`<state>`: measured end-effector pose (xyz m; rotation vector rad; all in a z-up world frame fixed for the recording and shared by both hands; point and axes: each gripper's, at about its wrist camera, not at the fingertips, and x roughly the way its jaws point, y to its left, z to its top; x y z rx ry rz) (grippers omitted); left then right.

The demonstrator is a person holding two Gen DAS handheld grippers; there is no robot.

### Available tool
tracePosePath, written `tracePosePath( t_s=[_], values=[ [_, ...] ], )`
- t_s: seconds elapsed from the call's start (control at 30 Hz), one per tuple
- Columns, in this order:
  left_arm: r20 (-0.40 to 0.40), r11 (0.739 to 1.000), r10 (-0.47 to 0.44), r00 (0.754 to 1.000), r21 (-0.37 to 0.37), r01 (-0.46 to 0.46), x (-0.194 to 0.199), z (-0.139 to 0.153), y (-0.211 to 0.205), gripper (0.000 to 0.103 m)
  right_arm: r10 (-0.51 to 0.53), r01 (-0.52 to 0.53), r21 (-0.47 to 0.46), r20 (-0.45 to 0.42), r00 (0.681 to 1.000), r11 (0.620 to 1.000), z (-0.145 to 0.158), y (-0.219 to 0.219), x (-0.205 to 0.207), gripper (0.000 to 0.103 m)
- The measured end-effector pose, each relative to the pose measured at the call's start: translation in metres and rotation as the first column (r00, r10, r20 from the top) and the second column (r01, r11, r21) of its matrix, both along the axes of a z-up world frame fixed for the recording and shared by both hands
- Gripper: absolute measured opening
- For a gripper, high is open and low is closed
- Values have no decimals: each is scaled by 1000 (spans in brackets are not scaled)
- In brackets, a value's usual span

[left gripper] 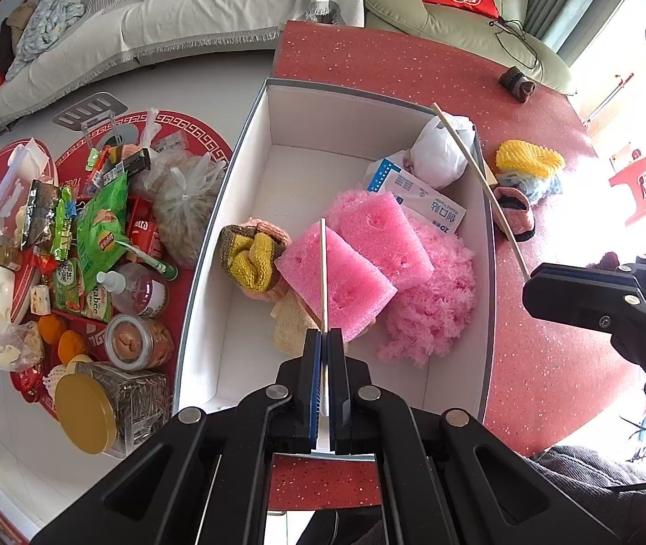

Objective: Organize soft objects
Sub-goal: 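Open both tools to drop the wooden sticks into the box, then grasp the pink-and-navy knitted sock with the left tool while the right tool grasps the blue fluffy tuft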

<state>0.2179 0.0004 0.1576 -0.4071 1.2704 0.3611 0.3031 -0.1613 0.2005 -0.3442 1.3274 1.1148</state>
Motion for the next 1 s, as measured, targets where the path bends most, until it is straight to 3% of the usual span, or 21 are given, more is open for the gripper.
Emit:
tracePosePath(
  t_s=[0.43,0.47,0.6,0.73,0.8,0.83,1.0],
  values=[
    [-11,1000,0,1000,0,0,-1,-2,0,2,21,-21,0,12,1000,1000,2,4,-2,7],
    [-18,1000,4,1000,-1,-4,-1,-3,0,2,21,-21,-3,17,1000,1000,2,4,-3,10],
    [-39,1000,21,999,-11,-22,-4,-8,3,2,-11,11,-4,31,999,1000,2,0,0,52],
    [-41,999,27,999,-40,-29,-5,-12,2,4,-30,30,-1,30,999,1000,3,-7,4,53],
    [-57,999,19,998,-45,-22,-2,-16,-2,51,-40,40,-10,24,999,999,1,-12,5,53],
    [-56,999,19,998,-39,-22,-1,-16,-4,90,-48,49,-16,19,999,999,0,-16,7,53],
    [21,1000,26,999,-13,-26,3,0,-13,93,-118,118,-34,-8,993,992,-6,-42,19,53]
  ],
)
